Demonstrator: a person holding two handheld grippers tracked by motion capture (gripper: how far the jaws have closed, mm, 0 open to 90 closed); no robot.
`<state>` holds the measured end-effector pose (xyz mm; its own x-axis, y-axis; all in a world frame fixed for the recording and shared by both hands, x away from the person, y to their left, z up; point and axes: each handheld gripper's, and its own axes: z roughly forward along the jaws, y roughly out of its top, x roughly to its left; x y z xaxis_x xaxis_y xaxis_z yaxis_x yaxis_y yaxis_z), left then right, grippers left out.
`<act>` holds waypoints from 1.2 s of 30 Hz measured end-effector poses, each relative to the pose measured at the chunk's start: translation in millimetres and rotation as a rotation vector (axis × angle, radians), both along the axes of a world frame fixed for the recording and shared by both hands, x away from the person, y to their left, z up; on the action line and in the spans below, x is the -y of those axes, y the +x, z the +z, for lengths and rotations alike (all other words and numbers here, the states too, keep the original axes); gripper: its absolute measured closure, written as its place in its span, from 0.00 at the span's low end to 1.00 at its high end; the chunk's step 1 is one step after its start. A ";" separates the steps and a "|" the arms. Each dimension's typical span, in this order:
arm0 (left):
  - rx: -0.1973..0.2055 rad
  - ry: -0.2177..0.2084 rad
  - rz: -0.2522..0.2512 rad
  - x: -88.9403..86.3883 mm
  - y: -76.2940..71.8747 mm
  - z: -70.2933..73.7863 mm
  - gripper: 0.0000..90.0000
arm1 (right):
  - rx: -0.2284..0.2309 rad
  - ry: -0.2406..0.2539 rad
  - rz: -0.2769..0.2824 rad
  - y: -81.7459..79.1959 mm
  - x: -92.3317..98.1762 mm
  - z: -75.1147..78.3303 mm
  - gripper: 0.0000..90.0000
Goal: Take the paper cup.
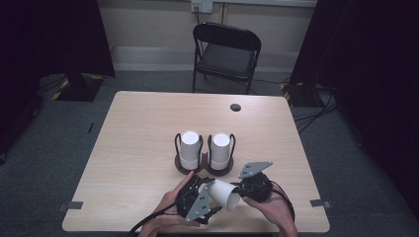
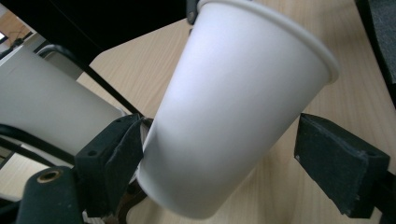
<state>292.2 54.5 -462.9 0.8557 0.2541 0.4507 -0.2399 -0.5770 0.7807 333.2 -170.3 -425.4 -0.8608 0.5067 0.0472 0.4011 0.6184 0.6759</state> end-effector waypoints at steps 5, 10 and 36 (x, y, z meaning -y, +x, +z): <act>0.008 0.020 -0.001 2.2 0.6 0.4 0.17 | -0.007 -0.008 -0.004 2.6 -2.0 0.6 0.96; 0.018 0.034 -0.010 7.9 0.2 0.9 0.18 | -0.009 0.008 -0.002 3.0 -1.4 1.6 0.96; 0.054 -0.034 0.071 28.2 -3.1 -0.9 0.22 | -0.100 0.049 -0.088 9.0 -21.2 0.0 0.99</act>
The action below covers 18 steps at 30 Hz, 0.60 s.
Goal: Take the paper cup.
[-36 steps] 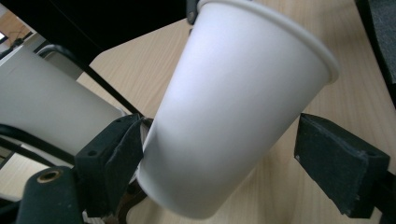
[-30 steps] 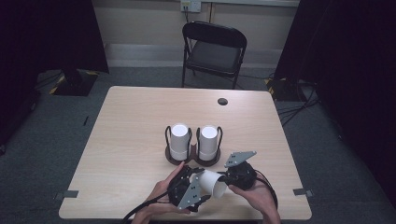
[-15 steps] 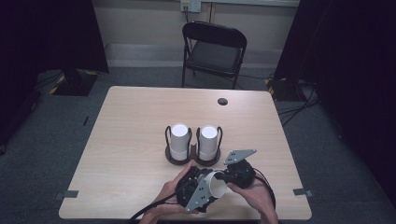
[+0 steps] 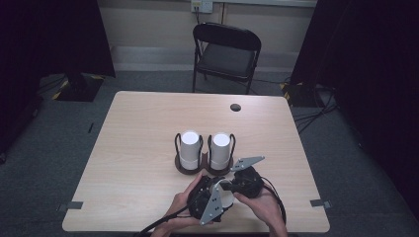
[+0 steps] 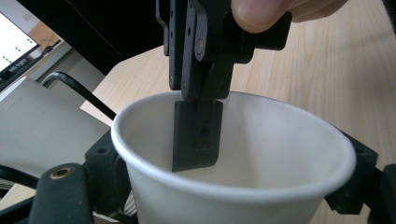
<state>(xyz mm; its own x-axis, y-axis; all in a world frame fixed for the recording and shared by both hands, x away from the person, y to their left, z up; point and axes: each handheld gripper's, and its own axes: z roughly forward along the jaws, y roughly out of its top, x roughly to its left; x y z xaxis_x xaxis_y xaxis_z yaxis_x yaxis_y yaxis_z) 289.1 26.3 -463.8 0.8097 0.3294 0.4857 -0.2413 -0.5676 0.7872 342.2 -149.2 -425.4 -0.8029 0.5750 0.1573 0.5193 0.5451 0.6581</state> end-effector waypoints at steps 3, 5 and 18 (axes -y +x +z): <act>-0.002 -0.013 0.005 0.1 0.9 -0.4 0.24 | -0.009 0.011 -0.014 0.9 1.0 0.0 0.98; -0.014 -0.023 0.005 0.3 1.3 -0.4 0.24 | -0.012 0.013 -0.026 1.2 0.9 -0.1 0.97; -0.080 -0.126 0.045 -7.6 3.1 -3.4 0.25 | 0.019 0.066 -0.083 -5.6 10.6 2.5 0.83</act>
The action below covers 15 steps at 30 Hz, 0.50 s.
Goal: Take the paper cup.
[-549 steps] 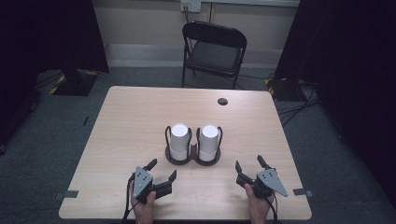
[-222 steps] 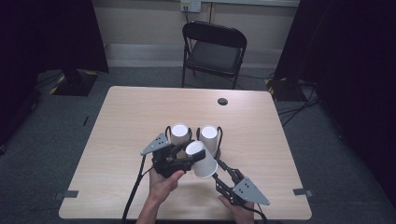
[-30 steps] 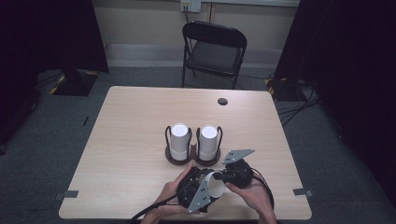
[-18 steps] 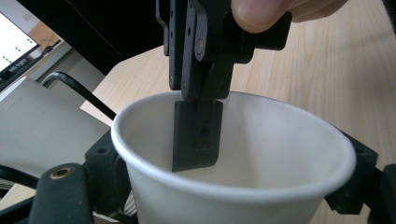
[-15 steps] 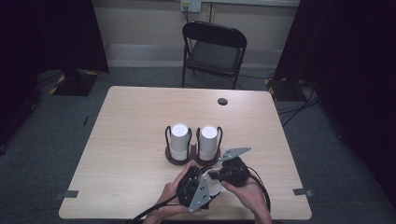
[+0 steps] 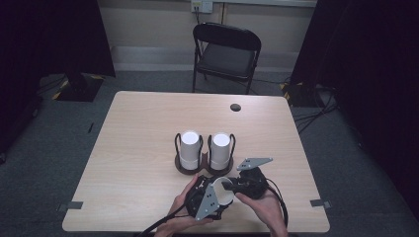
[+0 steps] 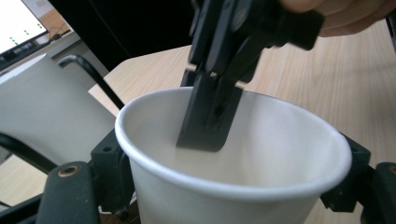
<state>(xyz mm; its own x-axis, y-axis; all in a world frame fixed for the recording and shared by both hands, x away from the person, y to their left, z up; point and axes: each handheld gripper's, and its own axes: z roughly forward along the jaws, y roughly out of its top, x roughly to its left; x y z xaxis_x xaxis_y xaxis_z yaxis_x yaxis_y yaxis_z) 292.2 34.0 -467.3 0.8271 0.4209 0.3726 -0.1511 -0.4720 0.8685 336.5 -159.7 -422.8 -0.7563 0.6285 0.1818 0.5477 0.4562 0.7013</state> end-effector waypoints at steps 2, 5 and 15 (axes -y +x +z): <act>-0.016 -0.025 0.003 -2.1 1.9 -1.1 0.25 | 0.018 0.031 -0.012 -1.1 3.0 -0.1 0.80; -0.045 -0.049 0.013 -4.5 5.2 -1.5 0.25 | 0.040 0.070 -0.024 -1.8 4.9 -2.3 0.78; -0.113 -0.127 0.055 -15.2 12.8 -5.6 0.25 | 0.103 0.164 -0.056 -4.7 10.1 -8.3 0.75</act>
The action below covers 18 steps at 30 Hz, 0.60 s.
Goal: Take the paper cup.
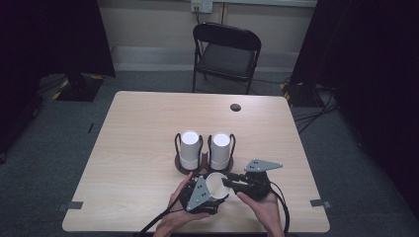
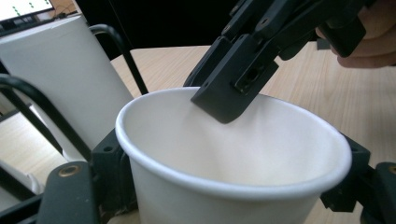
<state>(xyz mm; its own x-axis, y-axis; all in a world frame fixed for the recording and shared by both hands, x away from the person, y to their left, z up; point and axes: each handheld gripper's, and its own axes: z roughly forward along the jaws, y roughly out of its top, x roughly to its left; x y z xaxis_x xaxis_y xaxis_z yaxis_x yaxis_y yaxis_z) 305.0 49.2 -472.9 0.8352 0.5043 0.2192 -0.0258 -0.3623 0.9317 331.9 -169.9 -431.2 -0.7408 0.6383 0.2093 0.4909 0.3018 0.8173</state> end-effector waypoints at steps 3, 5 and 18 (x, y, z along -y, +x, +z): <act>-0.017 -0.019 0.020 -4.8 2.1 -0.2 0.25 | 0.030 0.034 -0.015 -1.6 1.5 -0.7 0.73; -0.024 -0.028 0.021 -6.0 3.1 -0.3 0.25 | 0.037 0.041 -0.014 -1.9 1.8 -0.5 0.73; -0.059 -0.092 0.084 -26.7 6.2 0.7 0.25 | 0.132 0.138 -0.035 -6.7 8.3 -6.2 0.63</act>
